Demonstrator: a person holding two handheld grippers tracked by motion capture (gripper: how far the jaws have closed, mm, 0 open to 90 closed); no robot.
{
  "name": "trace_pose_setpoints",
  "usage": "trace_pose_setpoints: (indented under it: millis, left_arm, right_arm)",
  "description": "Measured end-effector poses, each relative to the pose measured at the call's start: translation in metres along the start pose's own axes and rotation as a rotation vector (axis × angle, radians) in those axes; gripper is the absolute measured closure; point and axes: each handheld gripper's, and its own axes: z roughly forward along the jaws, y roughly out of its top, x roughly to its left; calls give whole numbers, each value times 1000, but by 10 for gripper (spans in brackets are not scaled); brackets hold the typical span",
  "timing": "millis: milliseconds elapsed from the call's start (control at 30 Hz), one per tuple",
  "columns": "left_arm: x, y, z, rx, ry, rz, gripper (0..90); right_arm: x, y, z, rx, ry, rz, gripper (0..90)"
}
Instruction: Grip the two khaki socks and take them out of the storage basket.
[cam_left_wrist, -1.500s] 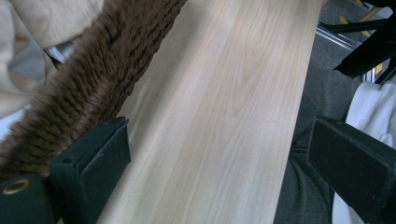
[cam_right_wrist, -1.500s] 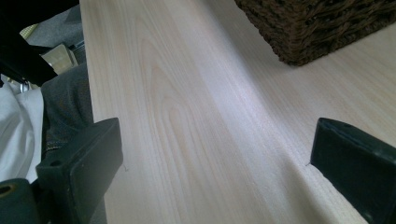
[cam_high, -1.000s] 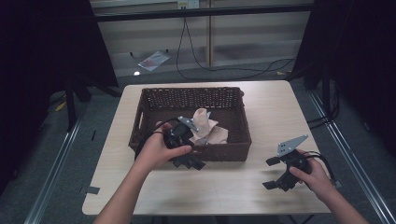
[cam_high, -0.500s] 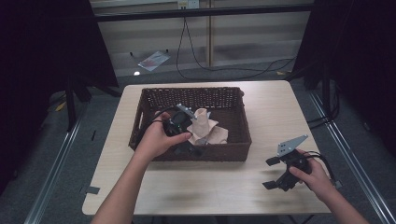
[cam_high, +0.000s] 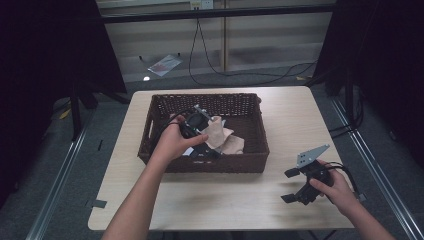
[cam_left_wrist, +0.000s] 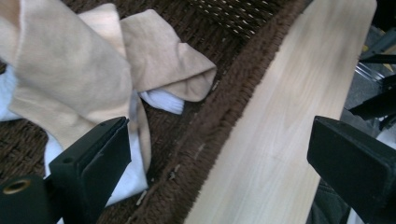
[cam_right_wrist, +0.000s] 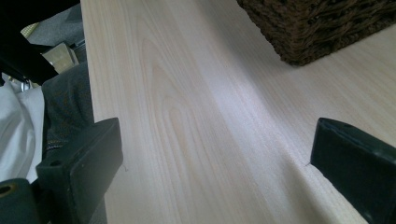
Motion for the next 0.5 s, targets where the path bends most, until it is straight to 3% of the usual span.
trace_pose_setpoints:
  millis: [267,500]
  left_arm:
    - [13,4,6,12,14,-40,61]
    - [23,8,14,0,36,-101,55]
  right_arm:
    - [0,0,0,1,0,0,16]
    - [0,0,0,-2,3,0,16]
